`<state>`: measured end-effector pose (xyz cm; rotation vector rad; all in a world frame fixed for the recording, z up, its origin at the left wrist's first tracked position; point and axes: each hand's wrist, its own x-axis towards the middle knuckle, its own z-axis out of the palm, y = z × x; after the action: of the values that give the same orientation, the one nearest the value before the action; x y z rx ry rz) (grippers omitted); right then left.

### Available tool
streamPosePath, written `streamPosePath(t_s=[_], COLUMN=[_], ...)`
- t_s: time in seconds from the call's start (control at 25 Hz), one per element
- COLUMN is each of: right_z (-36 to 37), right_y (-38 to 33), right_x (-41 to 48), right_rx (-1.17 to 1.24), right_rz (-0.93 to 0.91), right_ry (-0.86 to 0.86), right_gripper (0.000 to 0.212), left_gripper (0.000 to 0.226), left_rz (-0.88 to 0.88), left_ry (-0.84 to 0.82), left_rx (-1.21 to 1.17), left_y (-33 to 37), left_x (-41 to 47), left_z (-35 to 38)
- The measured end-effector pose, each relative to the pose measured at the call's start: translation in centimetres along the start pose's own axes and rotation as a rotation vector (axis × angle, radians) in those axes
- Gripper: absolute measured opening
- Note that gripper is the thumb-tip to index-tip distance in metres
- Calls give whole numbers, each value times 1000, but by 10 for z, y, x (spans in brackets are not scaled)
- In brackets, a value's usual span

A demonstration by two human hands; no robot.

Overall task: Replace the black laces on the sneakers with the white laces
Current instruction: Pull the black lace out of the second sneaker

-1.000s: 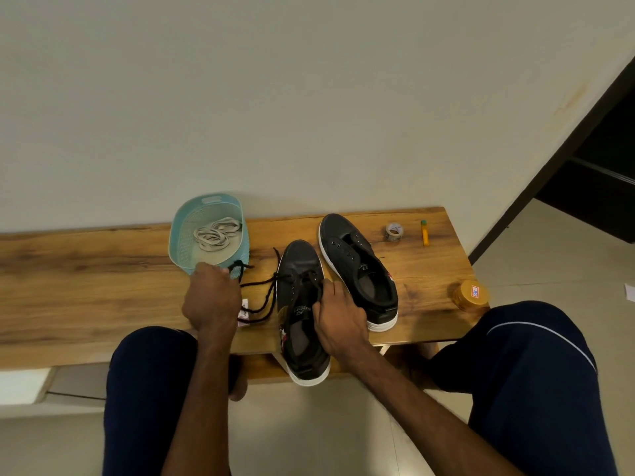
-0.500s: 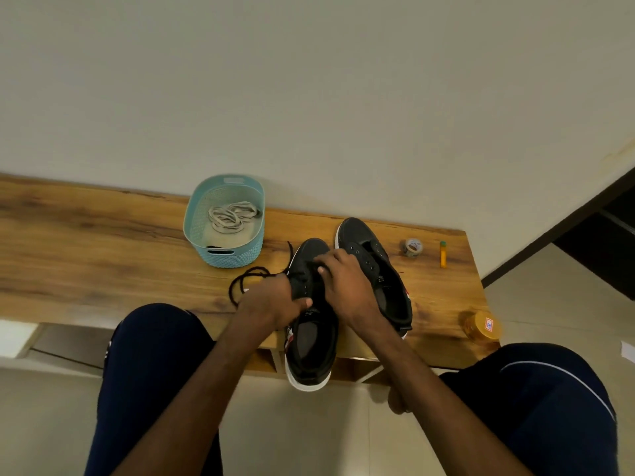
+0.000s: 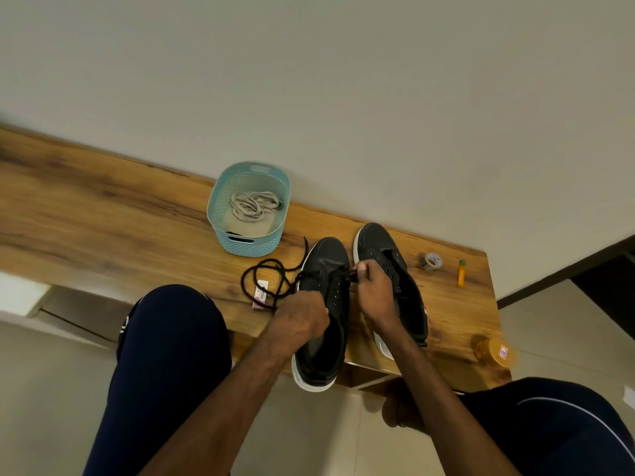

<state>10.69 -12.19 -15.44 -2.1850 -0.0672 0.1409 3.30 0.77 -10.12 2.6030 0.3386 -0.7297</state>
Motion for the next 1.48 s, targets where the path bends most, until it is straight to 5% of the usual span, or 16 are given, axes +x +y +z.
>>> streamPosePath(t_s=[0.16,0.28,0.48,0.56,0.68,0.84,1.08,1.28,1.48], right_z=[-5,6,-5,-12,-6,12,13,-20,-40], right_y=[-3,-1,-13,-16,-16,-18,-16,-30,-22], right_x=[3,-6,-2,0,-7,-9,-6,-3,9], right_rx=[-270,-358,442,227,-348,-562,-640,78,-441], right_rz=[-226,-280,233,187,-178,-335,-318,-136,-63], right_ry=[-225,-120,-41,-61,-5,-167,-83,77,-240], right_gripper=[18,12,28,24,17,31,14,12,23], left_gripper=[36,53,84,84,83,66,71,74,63], left_rz=[20,0,-88,-90,-87,-26,-34,-104,-71], left_ry=[76,81,41,40,42,30,33,35,59], left_rx=[-76,-75,-59,-59,-41,93,126,-23,53], left_y=[1,3,10,13,13,14,16,13,18], left_x=[-1,-1,0,-3,-5,-13,-16,-8,-13], left_z=[-1,5,13,11,10,6,7,18,14])
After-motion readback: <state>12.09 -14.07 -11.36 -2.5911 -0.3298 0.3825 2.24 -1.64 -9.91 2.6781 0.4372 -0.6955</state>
